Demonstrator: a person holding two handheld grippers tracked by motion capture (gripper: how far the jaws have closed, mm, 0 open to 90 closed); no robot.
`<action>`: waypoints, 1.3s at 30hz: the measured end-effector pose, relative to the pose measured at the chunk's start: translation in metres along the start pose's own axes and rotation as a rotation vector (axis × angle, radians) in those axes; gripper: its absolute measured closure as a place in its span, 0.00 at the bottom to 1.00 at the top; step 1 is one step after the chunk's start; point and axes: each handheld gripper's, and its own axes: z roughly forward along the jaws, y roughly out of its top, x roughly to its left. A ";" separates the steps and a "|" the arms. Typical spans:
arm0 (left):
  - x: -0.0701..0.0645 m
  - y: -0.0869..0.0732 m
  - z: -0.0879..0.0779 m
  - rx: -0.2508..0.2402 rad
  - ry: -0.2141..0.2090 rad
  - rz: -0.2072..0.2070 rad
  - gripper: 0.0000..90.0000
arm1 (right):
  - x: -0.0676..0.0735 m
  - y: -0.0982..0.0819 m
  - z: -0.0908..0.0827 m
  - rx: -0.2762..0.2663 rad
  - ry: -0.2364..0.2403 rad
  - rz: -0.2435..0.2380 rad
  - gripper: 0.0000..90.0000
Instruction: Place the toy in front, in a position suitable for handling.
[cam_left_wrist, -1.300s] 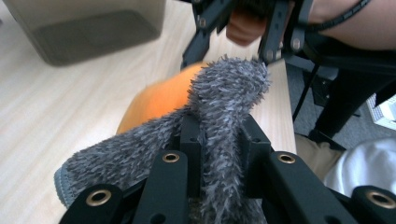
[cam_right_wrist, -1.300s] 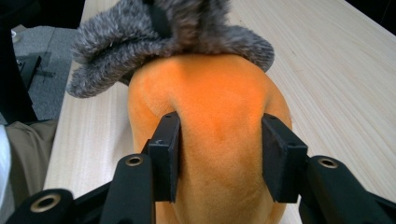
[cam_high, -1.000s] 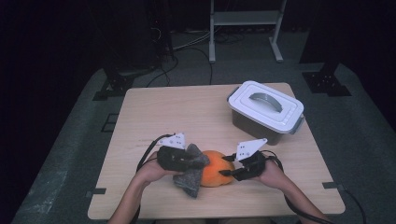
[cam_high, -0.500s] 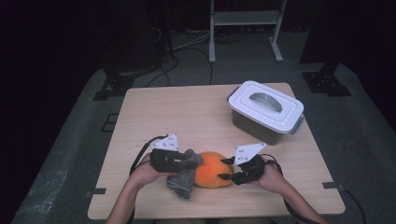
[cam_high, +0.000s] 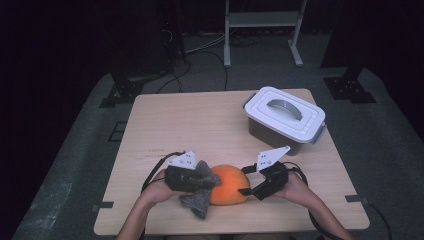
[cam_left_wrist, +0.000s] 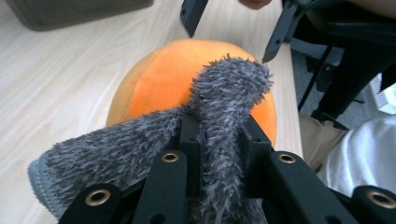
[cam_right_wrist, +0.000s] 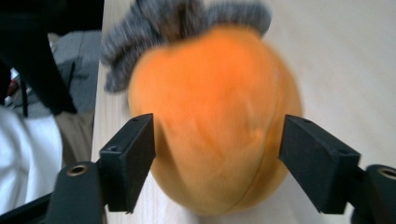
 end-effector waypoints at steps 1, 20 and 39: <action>-0.001 0.000 0.000 -0.003 -0.003 -0.002 0.84 | 0.000 -0.002 0.005 0.023 0.009 0.004 0.23; 0.003 0.011 0.000 0.004 0.035 0.009 0.84 | 0.003 -0.007 0.011 0.020 -0.041 -0.059 0.46; -0.004 0.040 0.002 0.005 0.042 0.055 0.84 | 0.011 0.000 0.016 0.043 -0.064 -0.104 0.46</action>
